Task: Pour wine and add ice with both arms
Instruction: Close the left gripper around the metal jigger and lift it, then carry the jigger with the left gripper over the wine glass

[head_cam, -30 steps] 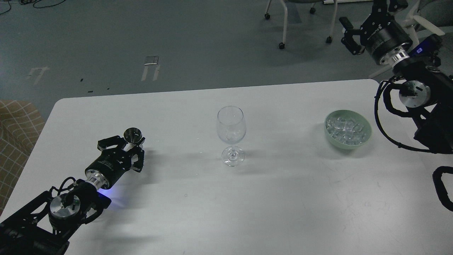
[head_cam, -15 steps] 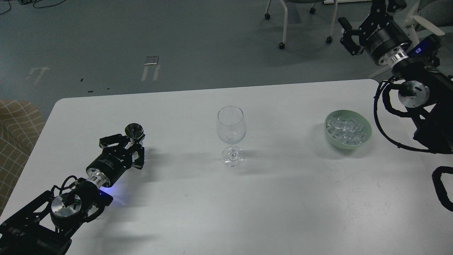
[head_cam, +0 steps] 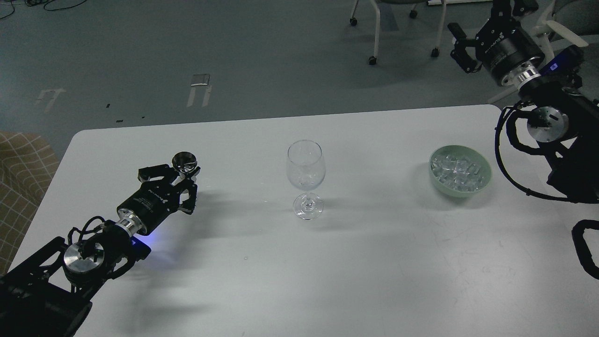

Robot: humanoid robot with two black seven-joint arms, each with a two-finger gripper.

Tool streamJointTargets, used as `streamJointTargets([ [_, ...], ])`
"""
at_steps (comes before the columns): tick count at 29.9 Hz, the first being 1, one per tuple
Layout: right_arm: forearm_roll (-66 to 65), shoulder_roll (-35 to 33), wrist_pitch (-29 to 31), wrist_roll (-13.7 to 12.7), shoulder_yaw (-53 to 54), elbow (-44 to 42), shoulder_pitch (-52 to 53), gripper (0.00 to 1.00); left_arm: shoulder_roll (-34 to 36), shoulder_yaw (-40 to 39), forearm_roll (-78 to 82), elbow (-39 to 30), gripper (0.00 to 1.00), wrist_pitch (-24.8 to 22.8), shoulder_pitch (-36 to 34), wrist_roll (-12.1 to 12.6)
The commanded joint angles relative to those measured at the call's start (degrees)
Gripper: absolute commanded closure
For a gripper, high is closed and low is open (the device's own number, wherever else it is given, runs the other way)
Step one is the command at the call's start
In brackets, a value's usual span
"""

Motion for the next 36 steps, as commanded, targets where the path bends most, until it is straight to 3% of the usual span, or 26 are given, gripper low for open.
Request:
streamJointTargets([
  [1, 0.07, 0.08, 0.0, 0.0, 0.0, 0.07, 0.0, 0.0, 1.29, -0.13, 0.0, -3.12, 0.96, 2.89, -1.17, 0.81],
  [12, 0.07, -0.01, 0.0, 0.0, 0.0, 0.07, 0.09, 0.0, 3.4, -0.13, 0.08, -7.08, 0.95, 8.25, -5.57, 4.15],
  [20, 0.07, 0.08, 0.0, 0.0, 0.0, 0.07, 0.09, 0.0, 3.31, 0.66, 0.08, -9.11, 0.95, 11.86, -8.03, 5.21],
  [36, 0.07, 0.08, 0.0, 0.0, 0.0, 0.07, 0.0, 0.0, 3.57, 5.49, 0.08, -12.7, 0.94, 14.4, -14.27, 6.7],
])
